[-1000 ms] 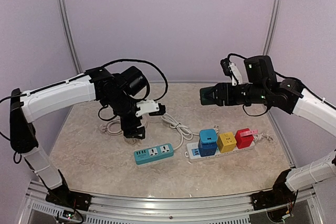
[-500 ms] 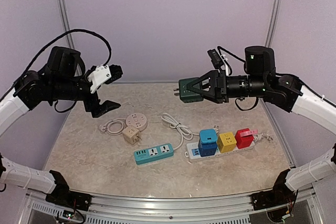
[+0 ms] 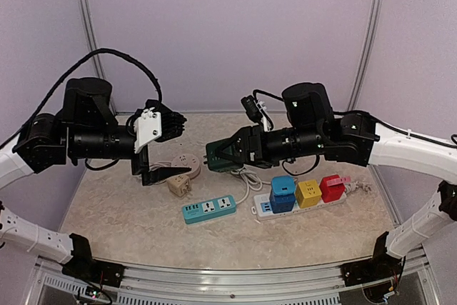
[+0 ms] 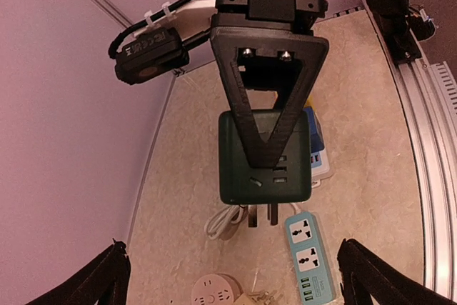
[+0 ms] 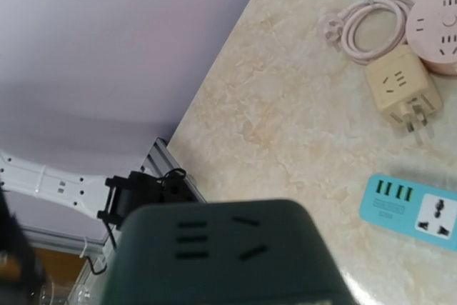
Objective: Insert the plug
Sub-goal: Adjust the plug, then insert the plug into the socket.
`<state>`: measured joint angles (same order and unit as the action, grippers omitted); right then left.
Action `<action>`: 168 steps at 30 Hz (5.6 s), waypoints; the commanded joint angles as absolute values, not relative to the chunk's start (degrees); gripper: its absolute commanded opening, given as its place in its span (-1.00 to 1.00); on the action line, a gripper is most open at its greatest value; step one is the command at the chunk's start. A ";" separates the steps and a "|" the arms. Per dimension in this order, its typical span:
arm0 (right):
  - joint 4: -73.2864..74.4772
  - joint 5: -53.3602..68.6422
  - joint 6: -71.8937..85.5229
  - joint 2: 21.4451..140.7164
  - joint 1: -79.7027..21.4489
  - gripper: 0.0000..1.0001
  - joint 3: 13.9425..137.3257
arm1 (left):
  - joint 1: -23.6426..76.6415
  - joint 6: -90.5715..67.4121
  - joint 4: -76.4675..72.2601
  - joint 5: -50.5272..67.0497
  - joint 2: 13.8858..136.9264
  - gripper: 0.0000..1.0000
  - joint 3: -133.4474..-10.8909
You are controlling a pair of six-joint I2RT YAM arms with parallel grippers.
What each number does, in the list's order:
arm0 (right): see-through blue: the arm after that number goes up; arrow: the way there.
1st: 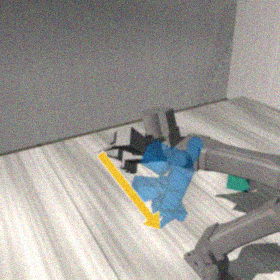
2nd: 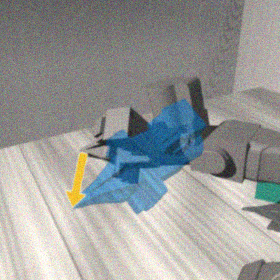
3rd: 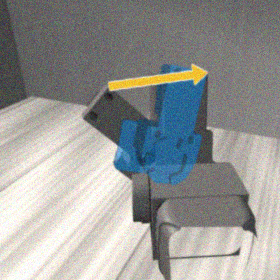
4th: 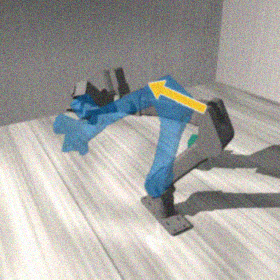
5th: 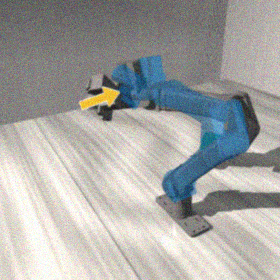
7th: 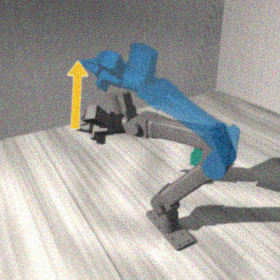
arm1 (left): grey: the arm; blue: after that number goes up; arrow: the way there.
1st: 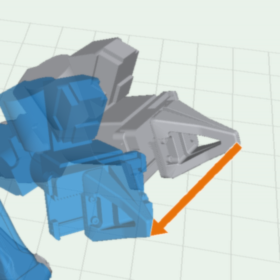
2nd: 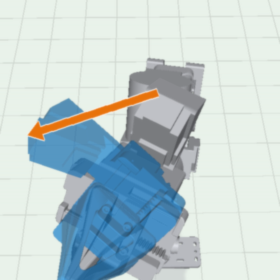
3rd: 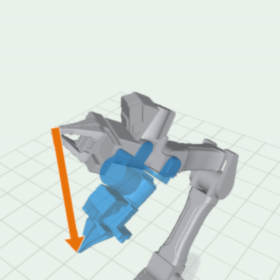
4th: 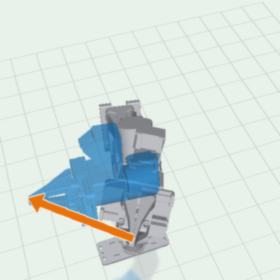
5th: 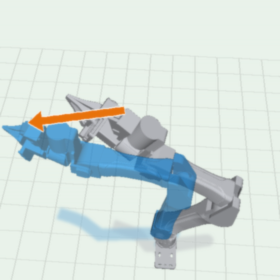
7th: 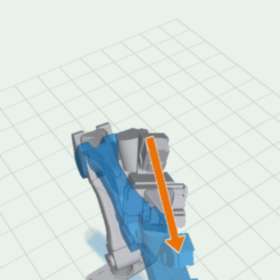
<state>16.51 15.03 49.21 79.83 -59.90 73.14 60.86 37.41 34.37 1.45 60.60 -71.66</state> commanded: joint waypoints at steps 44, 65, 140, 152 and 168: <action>4.84 22.57 -12.87 75.62 -63.98 0.99 71.14 | 53.87 31.49 50.78 28.42 68.31 -1.00 -81.58; 10.32 25.30 -9.63 84.57 -63.92 0.69 77.77 | 53.70 29.61 56.50 29.22 75.01 -1.00 -90.24; 79.85 5.19 -46.05 134.11 -58.75 -1.00 131.40 | 19.04 28.26 53.65 18.49 79.76 0.98 -84.87; 81.06 5.96 -45.53 133.59 -58.77 -1.00 129.00 | 19.59 28.64 53.92 17.77 80.15 0.98 -85.25; 82.72 1.60 -44.64 133.82 -58.19 -1.00 126.51 | 19.73 28.91 54.14 17.28 80.15 0.97 -85.39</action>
<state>75.42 3.73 -45.34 133.27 -59.05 128.62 19.44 28.38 52.99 17.61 79.57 -83.74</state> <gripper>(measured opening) 0.558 0.988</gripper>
